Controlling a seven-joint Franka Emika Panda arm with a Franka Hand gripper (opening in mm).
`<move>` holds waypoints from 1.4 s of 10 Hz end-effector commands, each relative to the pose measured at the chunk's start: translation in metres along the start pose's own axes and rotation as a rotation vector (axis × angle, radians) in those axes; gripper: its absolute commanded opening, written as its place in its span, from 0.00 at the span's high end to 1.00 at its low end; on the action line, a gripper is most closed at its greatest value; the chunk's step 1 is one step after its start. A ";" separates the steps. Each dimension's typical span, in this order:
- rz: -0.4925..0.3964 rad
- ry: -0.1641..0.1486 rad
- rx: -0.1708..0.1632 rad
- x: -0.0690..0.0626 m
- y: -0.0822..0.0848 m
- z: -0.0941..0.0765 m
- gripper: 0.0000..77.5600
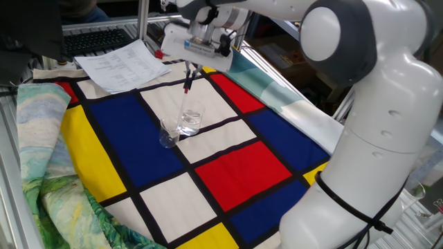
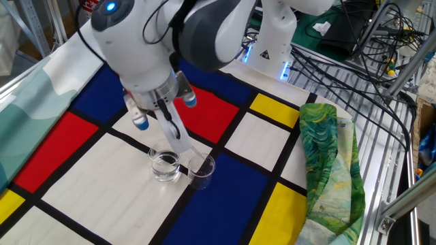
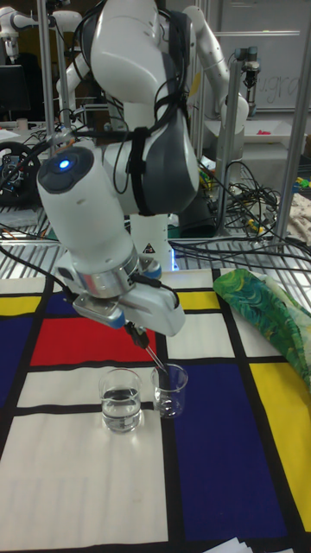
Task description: Transfer liquid using a dropper
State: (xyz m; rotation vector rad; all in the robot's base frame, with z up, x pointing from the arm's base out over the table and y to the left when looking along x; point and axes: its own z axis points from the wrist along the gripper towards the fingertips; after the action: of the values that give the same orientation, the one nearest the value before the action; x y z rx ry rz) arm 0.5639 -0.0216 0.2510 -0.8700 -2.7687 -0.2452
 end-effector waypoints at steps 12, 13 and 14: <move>-0.013 -0.102 -0.055 0.002 0.002 -0.001 0.98; -0.009 -0.112 -0.060 0.004 0.002 0.001 0.98; -0.009 -0.113 -0.058 0.005 0.002 0.001 0.98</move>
State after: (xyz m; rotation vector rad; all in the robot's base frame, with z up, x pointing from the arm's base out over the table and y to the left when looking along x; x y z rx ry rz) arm 0.5612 -0.0181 0.2499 -0.9052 -2.8761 -0.2867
